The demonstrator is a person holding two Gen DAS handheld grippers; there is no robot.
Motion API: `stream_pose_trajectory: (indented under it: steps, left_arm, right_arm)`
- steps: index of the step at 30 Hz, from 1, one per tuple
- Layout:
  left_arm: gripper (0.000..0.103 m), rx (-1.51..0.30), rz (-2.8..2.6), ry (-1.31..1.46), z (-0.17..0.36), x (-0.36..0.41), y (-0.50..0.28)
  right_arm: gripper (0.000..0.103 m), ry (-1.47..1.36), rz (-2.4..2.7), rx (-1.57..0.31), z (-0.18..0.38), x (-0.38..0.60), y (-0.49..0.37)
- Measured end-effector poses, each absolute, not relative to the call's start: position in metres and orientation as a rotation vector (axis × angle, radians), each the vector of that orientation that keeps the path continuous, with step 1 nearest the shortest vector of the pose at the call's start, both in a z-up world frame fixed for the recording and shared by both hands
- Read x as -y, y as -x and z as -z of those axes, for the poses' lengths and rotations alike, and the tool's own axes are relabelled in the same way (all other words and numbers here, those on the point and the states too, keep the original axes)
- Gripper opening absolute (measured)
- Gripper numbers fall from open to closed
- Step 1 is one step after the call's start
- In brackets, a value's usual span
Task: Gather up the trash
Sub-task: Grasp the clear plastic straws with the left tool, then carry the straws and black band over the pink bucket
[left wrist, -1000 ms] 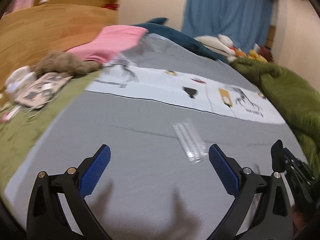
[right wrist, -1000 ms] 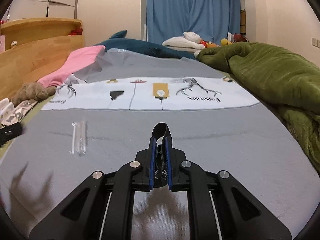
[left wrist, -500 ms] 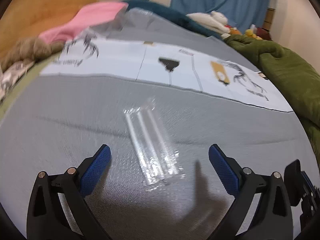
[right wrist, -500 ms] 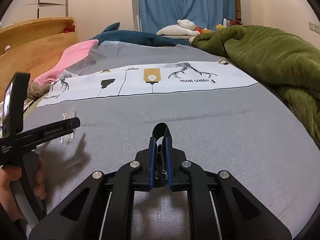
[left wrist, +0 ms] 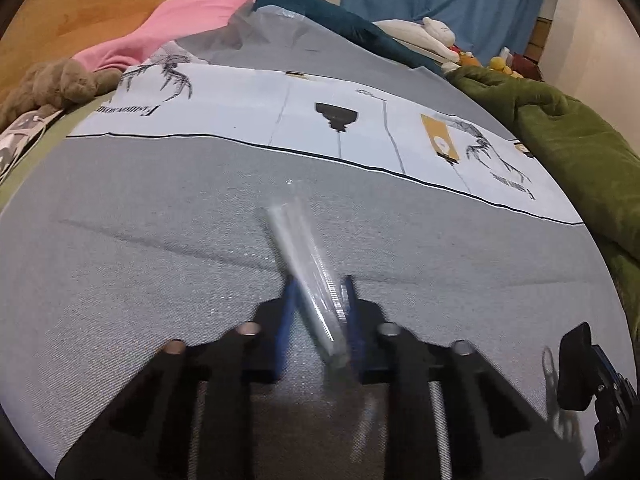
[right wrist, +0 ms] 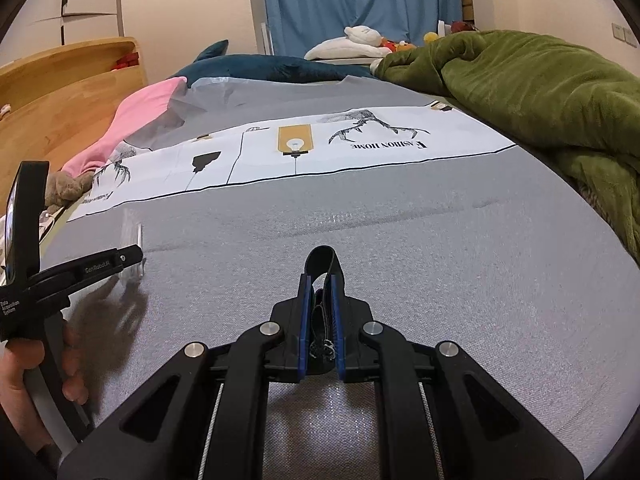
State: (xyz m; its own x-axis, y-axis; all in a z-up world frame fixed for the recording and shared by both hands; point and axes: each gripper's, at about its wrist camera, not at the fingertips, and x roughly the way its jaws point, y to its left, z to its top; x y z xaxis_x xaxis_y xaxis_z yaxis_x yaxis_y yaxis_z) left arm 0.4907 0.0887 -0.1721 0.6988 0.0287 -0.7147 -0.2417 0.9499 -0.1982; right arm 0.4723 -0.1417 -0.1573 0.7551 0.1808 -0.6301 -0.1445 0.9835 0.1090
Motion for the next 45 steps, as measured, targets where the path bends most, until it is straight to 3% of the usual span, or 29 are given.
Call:
stream_pose_trajectory:
  steps: [1,2,16,30,45]
  left_arm:
    - [0.006,-0.776,-0.15,0.281,0.17,-0.087,-0.49]
    - [0.006,-0.761,-0.146,0.275,0.168,-0.086,-0.488]
    - [0.005,-0.576,-0.012,0.147,0.093,-0.061,-0.421]
    - [0.005,-0.598,0.205,0.126,0.042,-0.005,-0.264]
    - [0.005,-0.691,0.383,0.062,0.073,0.067,-0.152]
  right_arm:
    - [0.011,-0.056,-0.178,-0.693,0.157,0.142,-0.473]
    - [0.01,-0.057,-0.178,-0.692,0.157,0.142,-0.473]
    - [0.01,-0.127,-0.205,-0.609,0.107,0.153,-0.435]
    - [0.011,-0.15,-0.239,-0.501,0.024,0.198,-0.26]
    - [0.011,-0.131,-0.118,-0.621,0.071,0.247,-0.11]
